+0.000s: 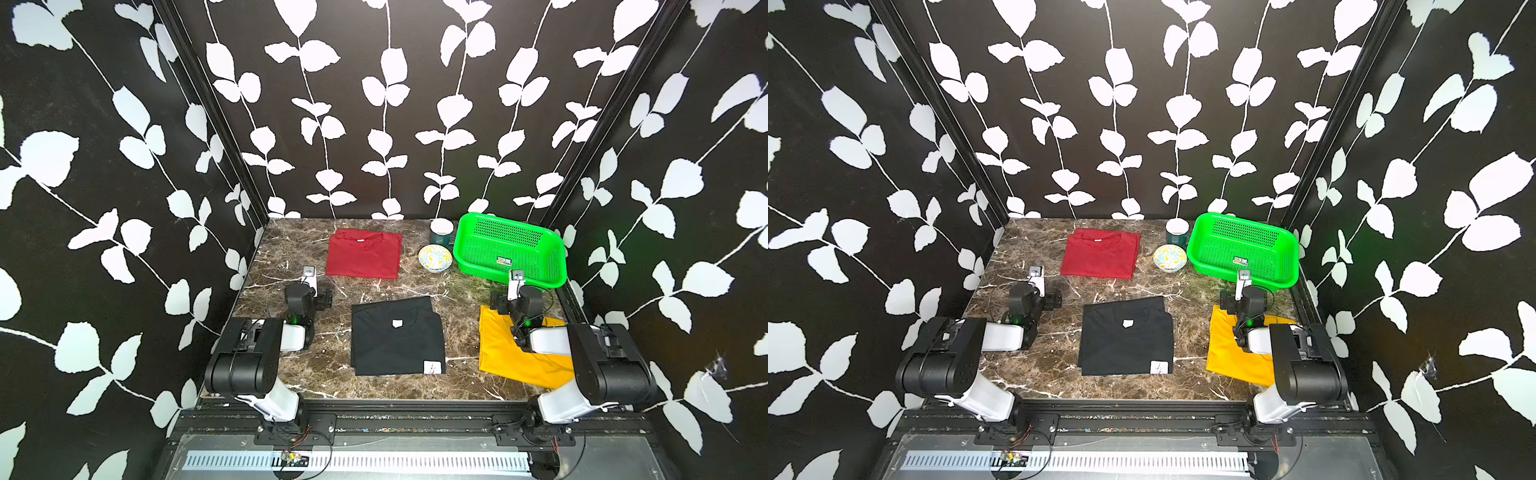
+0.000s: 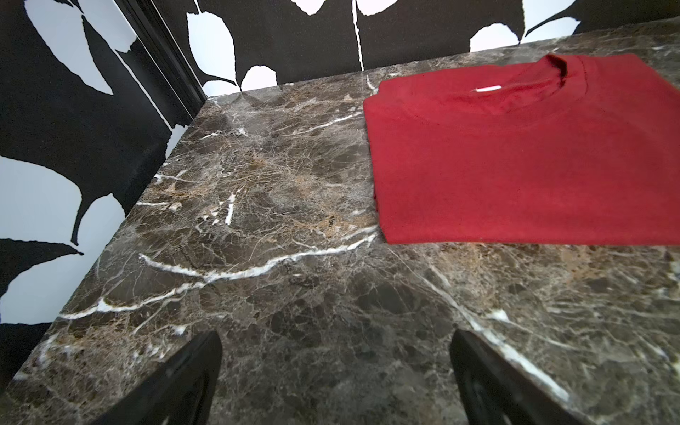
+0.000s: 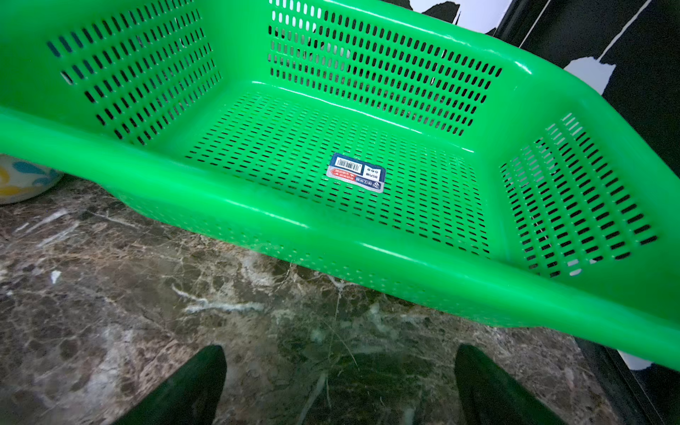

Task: Put the folded t-shirts into the basket
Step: Pick up the T-shirt from the center of the board.

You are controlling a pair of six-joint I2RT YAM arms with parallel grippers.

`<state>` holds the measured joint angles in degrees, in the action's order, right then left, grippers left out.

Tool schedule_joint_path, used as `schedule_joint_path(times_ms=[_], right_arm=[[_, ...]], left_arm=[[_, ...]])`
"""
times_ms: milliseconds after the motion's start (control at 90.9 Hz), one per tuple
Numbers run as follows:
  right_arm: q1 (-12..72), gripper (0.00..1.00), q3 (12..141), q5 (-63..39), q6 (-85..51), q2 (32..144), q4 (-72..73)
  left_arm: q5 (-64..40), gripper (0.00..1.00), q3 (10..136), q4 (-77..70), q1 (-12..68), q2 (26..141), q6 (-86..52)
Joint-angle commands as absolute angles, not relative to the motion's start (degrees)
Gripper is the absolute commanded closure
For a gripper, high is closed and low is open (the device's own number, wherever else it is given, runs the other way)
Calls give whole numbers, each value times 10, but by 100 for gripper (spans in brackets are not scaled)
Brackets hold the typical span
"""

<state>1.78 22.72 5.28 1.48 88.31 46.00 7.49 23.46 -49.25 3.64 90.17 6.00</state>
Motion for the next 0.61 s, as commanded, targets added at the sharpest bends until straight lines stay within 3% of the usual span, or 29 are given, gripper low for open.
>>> schedule_joint_path(times_ms=[0,594], right_arm=[[20,1,232,50,9,874,480],[20,1,213,70,2,836,482]], left_arm=[[75,1,230,-507,34,888,59],[75,1,230,-507,34,887,58]])
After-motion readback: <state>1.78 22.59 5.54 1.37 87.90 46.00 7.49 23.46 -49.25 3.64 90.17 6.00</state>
